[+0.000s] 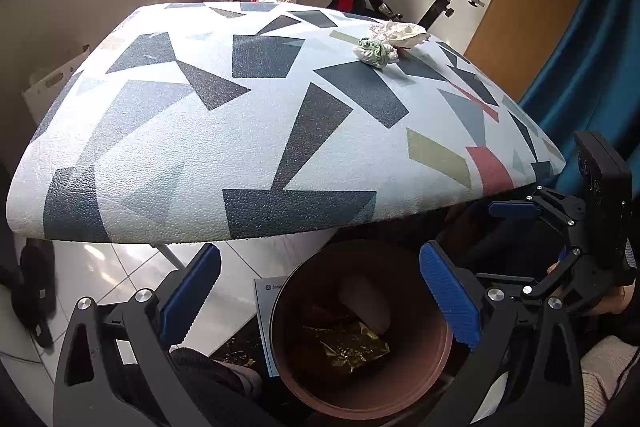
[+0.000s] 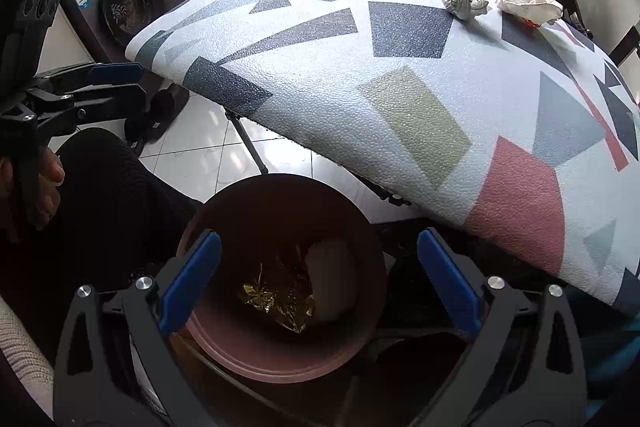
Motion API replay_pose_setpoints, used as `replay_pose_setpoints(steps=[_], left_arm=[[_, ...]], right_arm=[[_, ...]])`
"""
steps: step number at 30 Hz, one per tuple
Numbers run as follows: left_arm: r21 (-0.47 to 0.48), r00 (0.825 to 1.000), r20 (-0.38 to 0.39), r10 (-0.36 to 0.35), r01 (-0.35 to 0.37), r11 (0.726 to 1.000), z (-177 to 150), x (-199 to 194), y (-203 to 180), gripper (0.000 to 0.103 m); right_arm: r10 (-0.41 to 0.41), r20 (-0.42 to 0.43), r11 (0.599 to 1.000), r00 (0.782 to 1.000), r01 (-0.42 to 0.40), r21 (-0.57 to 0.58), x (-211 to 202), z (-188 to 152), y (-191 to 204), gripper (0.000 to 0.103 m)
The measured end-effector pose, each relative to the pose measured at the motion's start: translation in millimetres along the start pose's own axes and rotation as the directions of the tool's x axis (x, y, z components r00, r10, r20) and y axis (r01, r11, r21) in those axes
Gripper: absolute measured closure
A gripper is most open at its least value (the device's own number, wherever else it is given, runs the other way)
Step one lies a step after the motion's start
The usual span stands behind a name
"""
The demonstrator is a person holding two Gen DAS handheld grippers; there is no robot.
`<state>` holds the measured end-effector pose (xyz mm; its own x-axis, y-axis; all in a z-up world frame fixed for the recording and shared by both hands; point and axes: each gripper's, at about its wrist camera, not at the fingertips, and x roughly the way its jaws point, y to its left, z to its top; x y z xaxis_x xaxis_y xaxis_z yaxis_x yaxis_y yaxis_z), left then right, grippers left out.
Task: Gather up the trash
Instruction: 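Raise both open tools from the bin back over the board, then grasp the green-white wrapper with the left tool while the right tool grasps the tissue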
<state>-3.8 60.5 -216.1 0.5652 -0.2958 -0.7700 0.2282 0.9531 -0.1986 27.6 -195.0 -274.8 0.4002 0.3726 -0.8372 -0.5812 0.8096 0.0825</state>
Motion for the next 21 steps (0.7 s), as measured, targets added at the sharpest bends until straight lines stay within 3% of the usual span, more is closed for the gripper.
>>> replay_pose_setpoints(steps=[3, 6, 12, 17, 21], left_arm=[[0.024, 1.0, 0.013, 0.017, -0.017, 1.0, 11, 1, -5, 0.006], [0.061, 0.997, 0.074, 0.006, -0.011, 0.998, 30, -1, -14, 0.006], [0.081, 0.989, 0.137, -0.058, 0.048, 0.996, 93, 16, -34, 0.006], [0.11, 0.986, 0.124, -0.11, 0.097, 0.989, 151, 52, -58, 0.006], [0.135, 0.99, 0.084, -0.111, 0.099, 0.986, 192, 95, -78, 0.006]], right_arm=[[-0.039, 0.025, 0.999, 0.999, 0.039, 0.0, -7, 7, -13, 0.006], [-0.095, 0.056, 0.995, 0.994, 0.095, 0.007, -16, 16, -32, 0.006], [-0.211, 0.131, 0.975, 0.969, 0.198, 0.1, -34, 39, -87, 0.006], [-0.142, 0.173, 0.963, 0.975, 0.096, 0.252, -44, 53, -143, 0.006], [-0.173, 0.214, 0.946, 0.961, 0.102, 0.308, -46, 61, -171, 0.006]])
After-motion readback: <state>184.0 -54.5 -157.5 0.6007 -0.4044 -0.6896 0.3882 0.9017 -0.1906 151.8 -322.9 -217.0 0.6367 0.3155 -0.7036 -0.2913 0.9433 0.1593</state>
